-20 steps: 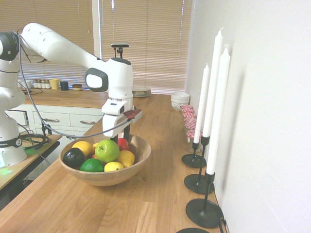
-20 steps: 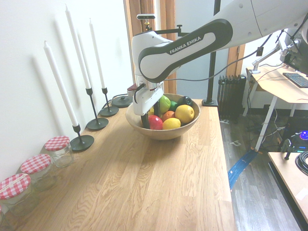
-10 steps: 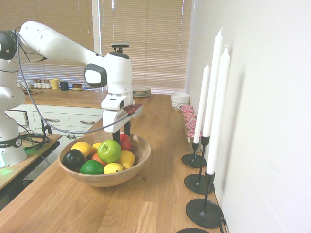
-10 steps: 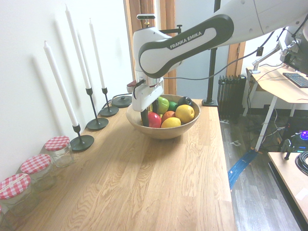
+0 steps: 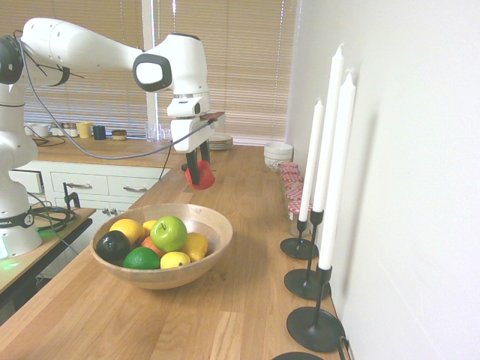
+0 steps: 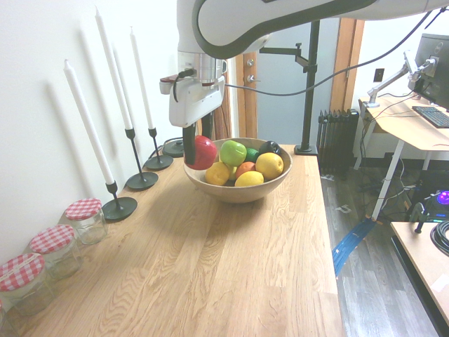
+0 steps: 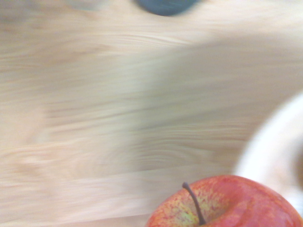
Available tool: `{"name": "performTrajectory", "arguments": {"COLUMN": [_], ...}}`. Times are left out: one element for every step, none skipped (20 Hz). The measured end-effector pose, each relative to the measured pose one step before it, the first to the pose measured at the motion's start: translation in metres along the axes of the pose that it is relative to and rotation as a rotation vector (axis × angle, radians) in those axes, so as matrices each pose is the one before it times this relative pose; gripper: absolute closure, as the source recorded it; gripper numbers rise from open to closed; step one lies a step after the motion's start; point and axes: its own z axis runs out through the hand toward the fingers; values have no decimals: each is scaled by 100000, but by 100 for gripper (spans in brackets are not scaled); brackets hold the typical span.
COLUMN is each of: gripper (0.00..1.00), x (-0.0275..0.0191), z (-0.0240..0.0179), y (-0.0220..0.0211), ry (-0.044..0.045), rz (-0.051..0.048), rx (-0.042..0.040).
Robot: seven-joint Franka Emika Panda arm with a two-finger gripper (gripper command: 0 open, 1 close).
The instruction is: Take red apple out of the basket
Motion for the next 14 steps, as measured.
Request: {"name": "performTrajectory", "arguments": {"gripper": [100,100,100,100,100,100,100,100,100,100,100,100,100,100], "x": [-1418,-1478,-1379,-1432,-1341,-1398,-926,-757,-708,-656,-617,-620,-563,-476], "z": [-156,-65,2,100,300,535,520,550,614,593,528,548,638,756], "y": [-1257,-1209,-1043,-856,-596,-252,89,299,473,598,629,662,678,718], "ry": [476,561,386,424,337,317,-4,-91,-111,-110,-64,-105,-283,-470], "rz": [-1474,-1645,-1431,-1264,-1061,-929,-383,-200,-127,-111,-149,-74,59,209], "rx": [11,-267,-317,-298,-468,-348,-173,-48,-239,-322,-179,-118,-269,-480]}}
